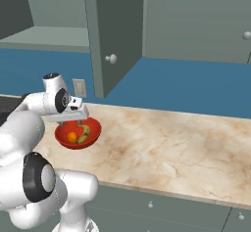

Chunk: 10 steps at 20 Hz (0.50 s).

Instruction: Open the cabinet. Pick the tangerine and banana from the cabinet and place them into the bowl. Then close the cabinet.

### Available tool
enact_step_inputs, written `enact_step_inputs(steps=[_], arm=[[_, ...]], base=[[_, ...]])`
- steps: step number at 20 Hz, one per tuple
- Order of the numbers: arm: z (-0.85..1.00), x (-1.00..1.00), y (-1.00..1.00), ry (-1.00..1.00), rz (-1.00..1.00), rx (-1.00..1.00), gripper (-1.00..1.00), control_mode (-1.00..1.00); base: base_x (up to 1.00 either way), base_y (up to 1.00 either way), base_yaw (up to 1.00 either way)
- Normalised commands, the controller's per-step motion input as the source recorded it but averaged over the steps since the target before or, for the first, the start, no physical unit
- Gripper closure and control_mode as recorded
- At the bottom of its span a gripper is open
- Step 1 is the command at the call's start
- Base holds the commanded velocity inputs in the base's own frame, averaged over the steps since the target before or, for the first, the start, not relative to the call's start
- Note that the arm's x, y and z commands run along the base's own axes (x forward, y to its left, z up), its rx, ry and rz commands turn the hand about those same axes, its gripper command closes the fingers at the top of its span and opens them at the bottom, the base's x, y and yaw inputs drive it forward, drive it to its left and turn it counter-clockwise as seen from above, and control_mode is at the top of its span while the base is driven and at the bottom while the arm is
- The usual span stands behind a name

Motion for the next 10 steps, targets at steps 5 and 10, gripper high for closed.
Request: enact_step_inputs(steps=[5,10], arm=[[0.82,-0.63,-0.41,-0.08,-0.02,-0.04,-1.00,-1.00],[0.75,-0.73,-0.42,-0.04,-0.05,-0.03,-1.00,-1.00]], base=[[0.00,0.00,0.00],[0.00,0.00,0.00]])
